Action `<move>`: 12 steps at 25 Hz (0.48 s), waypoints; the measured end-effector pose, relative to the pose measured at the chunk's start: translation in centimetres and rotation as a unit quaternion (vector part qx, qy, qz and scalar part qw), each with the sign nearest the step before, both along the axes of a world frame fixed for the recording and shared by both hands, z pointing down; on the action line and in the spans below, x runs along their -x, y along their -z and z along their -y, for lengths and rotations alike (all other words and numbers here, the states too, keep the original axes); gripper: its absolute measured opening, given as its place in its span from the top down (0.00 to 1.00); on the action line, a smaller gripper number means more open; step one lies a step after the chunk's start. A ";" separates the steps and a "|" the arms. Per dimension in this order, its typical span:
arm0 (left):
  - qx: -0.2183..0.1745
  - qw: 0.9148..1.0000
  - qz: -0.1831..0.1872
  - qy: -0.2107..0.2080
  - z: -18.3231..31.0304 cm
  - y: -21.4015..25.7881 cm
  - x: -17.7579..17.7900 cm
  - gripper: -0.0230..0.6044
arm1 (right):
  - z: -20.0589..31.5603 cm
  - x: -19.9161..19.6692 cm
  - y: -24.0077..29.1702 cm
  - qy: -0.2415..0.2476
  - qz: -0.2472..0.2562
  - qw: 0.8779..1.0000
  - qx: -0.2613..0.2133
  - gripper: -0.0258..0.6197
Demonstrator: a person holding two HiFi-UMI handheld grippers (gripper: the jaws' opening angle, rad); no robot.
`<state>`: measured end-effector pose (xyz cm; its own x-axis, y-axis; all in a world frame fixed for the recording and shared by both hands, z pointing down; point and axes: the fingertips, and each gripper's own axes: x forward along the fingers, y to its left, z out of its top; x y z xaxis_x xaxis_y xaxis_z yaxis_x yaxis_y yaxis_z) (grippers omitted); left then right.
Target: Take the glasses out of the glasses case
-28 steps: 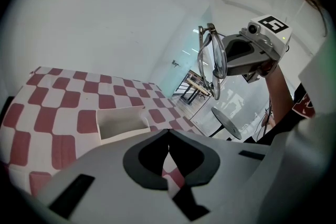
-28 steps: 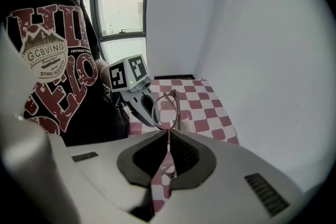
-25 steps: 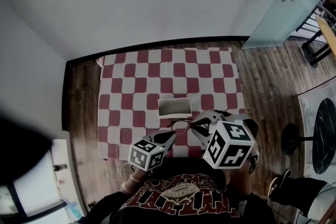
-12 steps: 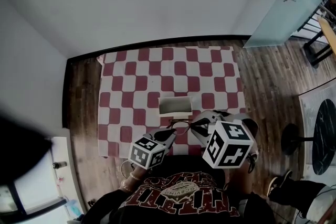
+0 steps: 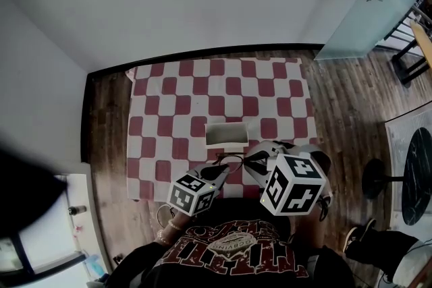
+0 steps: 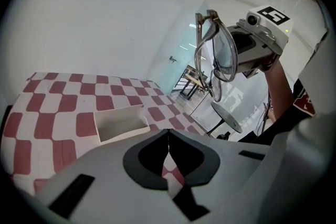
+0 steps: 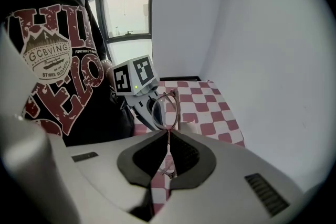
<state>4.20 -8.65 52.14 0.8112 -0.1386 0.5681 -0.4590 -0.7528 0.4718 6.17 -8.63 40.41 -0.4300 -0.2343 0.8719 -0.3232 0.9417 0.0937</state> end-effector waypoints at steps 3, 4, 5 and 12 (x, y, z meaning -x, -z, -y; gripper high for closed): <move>0.003 1.000 0.000 0.000 0.0 0.0 0.0 0.95 | 0.0 0.1 0.0 0.002 -0.002 1.000 0.001 0.91; 0.004 1.000 0.000 -0.001 0.0 0.0 0.0 0.95 | 0.0 0.1 0.0 0.002 -0.002 1.000 0.001 0.91; 0.005 1.000 0.000 -0.002 -0.1 0.0 0.0 0.95 | 0.0 0.2 0.0 0.003 -0.002 1.000 0.002 0.91; 0.010 1.000 -0.002 0.000 -0.1 -0.2 0.0 0.95 | -0.1 0.1 -0.4 0.004 -0.004 1.000 0.008 0.91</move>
<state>4.21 -8.56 52.30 0.8130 -0.1265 0.5683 -0.4570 -0.7435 0.4883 6.05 -8.51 40.80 -0.4247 -0.2170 0.8789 -0.3154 0.9455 0.0810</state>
